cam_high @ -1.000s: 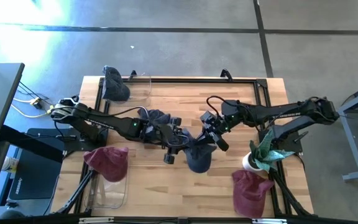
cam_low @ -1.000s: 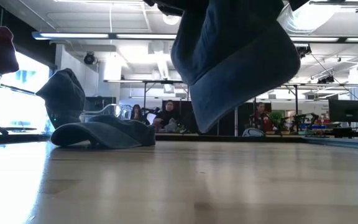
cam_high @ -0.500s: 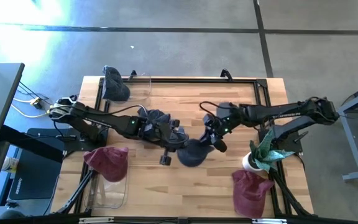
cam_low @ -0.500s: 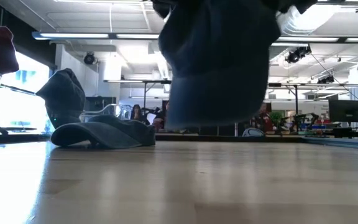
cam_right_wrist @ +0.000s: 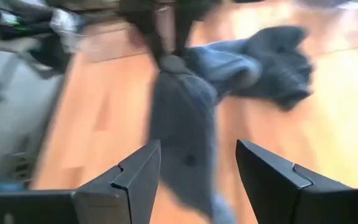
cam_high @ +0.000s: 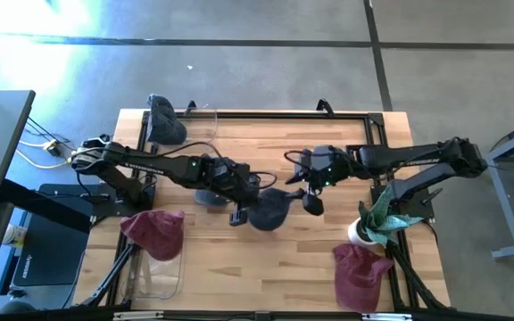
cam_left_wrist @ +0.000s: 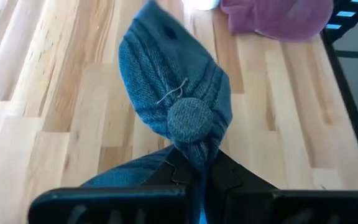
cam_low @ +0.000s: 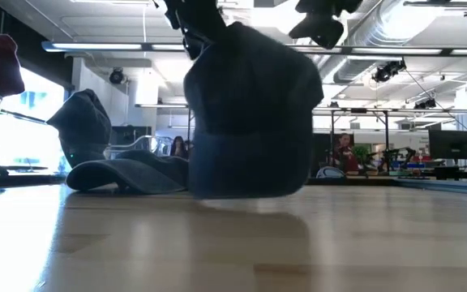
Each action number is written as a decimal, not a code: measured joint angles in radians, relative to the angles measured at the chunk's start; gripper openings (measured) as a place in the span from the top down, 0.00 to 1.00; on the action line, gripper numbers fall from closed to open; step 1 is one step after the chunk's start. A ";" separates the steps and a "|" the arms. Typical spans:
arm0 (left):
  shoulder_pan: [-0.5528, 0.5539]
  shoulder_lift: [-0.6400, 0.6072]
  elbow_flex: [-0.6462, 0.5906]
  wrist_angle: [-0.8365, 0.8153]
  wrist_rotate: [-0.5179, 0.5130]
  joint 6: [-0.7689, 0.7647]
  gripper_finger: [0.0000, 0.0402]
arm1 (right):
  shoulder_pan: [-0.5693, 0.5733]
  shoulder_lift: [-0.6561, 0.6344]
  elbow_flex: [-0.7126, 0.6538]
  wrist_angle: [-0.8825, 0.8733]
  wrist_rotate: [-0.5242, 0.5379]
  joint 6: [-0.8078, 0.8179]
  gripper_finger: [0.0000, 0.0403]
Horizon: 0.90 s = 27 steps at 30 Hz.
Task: Pick & Place hat
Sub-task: Put the right blue cap into the top transparent bin
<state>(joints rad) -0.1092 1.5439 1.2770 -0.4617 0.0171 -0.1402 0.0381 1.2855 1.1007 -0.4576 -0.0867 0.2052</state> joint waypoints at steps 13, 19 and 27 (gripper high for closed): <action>-0.003 -0.011 0.001 -0.007 0.006 -0.020 0.99 | 0.024 0.153 -0.004 0.072 -0.253 -0.029 0.86; -0.004 -0.032 0.002 -0.048 0.087 -0.009 0.99 | 0.015 0.153 -0.002 0.088 -0.583 -0.012 0.94; -0.031 -0.046 0.001 -0.064 0.157 0.041 0.99 | -0.052 0.147 -0.002 0.094 -0.564 0.147 0.94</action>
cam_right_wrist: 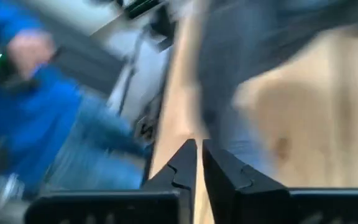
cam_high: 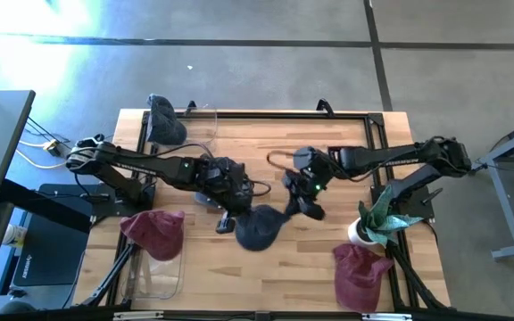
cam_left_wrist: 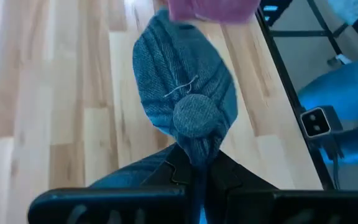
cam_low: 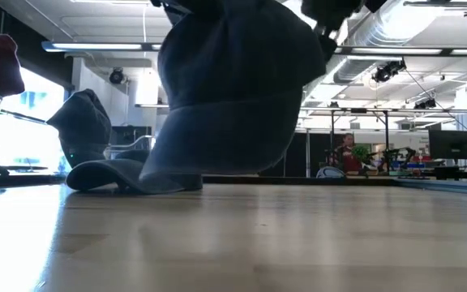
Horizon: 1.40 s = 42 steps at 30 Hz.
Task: Pick & Place hat
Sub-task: Put the right blue cap into the top transparent bin
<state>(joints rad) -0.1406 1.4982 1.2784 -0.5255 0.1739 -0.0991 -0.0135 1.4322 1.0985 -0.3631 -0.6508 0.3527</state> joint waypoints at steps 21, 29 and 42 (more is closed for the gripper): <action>0.002 0.001 -0.001 -0.024 -0.100 -0.160 0.99 | 0.030 0.006 -0.083 0.307 0.317 0.013 0.46; 0.003 0.001 -0.001 -0.026 -0.100 -0.151 0.99 | -0.007 -0.049 -0.020 0.300 0.225 0.088 0.52; 0.003 0.001 -0.001 -0.025 -0.111 -0.149 0.99 | -0.008 0.133 -0.021 0.344 0.108 -0.019 0.43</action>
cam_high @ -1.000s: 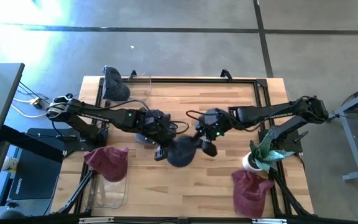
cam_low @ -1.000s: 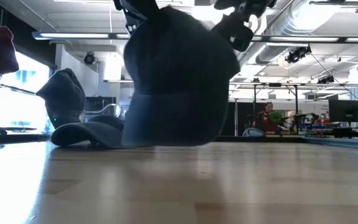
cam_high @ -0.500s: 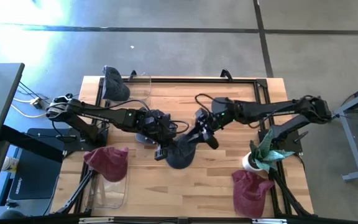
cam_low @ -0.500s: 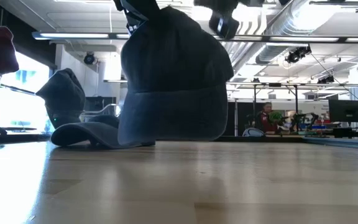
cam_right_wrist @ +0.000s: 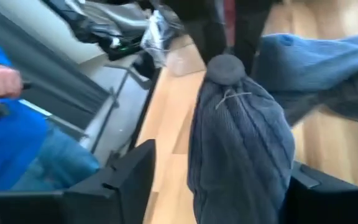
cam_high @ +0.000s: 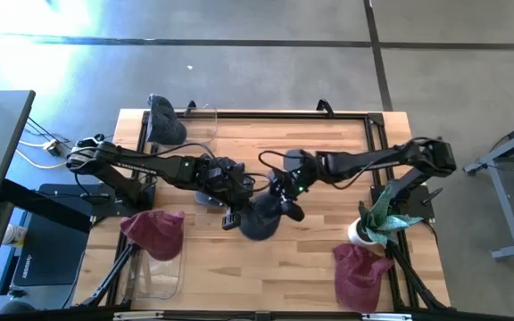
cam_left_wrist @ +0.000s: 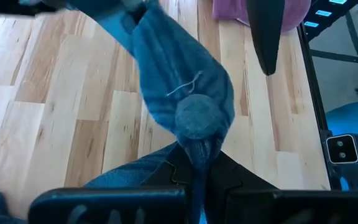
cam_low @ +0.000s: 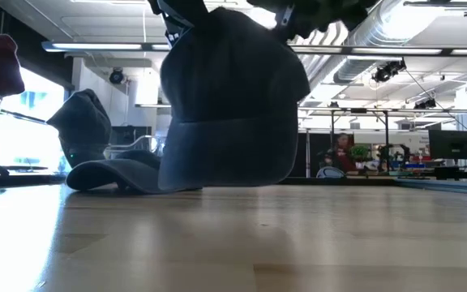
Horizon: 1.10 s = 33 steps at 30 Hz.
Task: Pick & Place hat
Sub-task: Put the right blue cap into the top transparent bin
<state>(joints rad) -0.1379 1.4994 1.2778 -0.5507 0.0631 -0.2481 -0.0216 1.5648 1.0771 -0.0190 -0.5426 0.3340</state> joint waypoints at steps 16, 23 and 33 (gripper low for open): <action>0.079 -0.050 0.000 -0.030 0.253 0.001 0.54 | 0.036 -0.001 0.000 0.040 -0.130 -0.008 0.99; 0.099 -0.120 0.002 0.065 0.217 0.049 0.35 | 0.079 -0.002 0.000 0.045 -0.133 -0.111 0.99; 0.087 0.029 0.003 0.221 0.406 0.123 0.35 | 0.120 -0.048 0.001 0.059 -0.103 -0.184 0.99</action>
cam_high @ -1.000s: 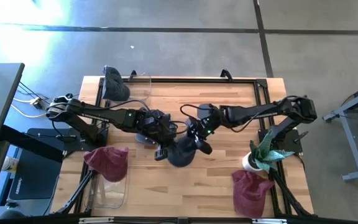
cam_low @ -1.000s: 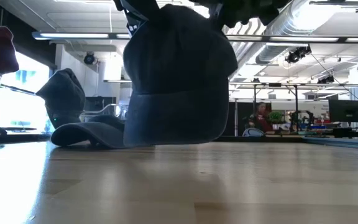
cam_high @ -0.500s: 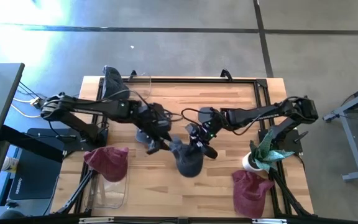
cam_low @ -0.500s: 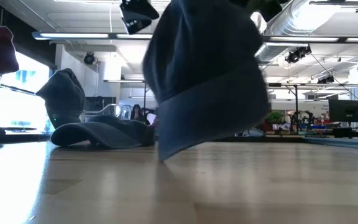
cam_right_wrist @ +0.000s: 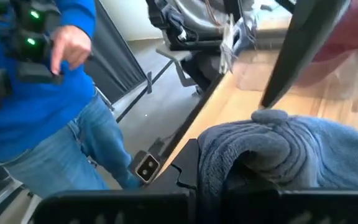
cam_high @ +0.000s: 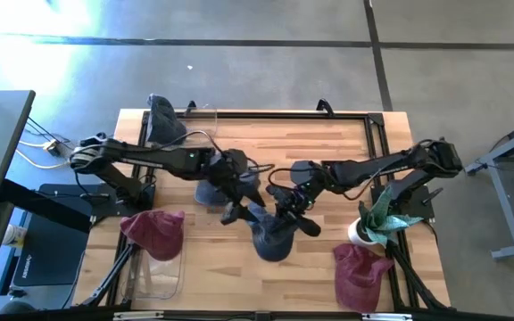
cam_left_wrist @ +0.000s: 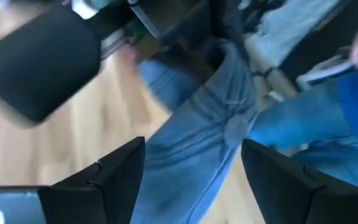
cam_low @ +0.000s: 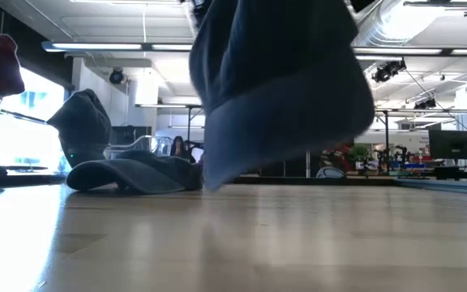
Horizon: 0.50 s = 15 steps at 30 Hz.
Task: Pick & Place hat
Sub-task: Put the right blue cap into the top transparent bin
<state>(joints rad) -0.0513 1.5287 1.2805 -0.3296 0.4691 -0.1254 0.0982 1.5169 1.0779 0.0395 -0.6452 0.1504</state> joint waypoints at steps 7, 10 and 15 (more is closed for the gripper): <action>-0.001 0.037 -0.002 0.082 0.101 0.031 0.41 | 0.031 -0.088 0.002 -0.027 0.045 0.005 0.99; -0.001 0.038 -0.004 0.143 0.171 0.016 0.49 | 0.037 -0.112 0.002 -0.057 0.071 0.029 0.99; -0.010 0.031 -0.004 0.141 0.224 -0.011 0.67 | 0.039 -0.145 0.001 -0.107 0.088 0.051 1.00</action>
<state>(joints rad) -0.0608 1.5600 1.2770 -0.1889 0.6927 -0.1364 0.1368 1.3723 1.0789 -0.0675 -0.5570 0.2012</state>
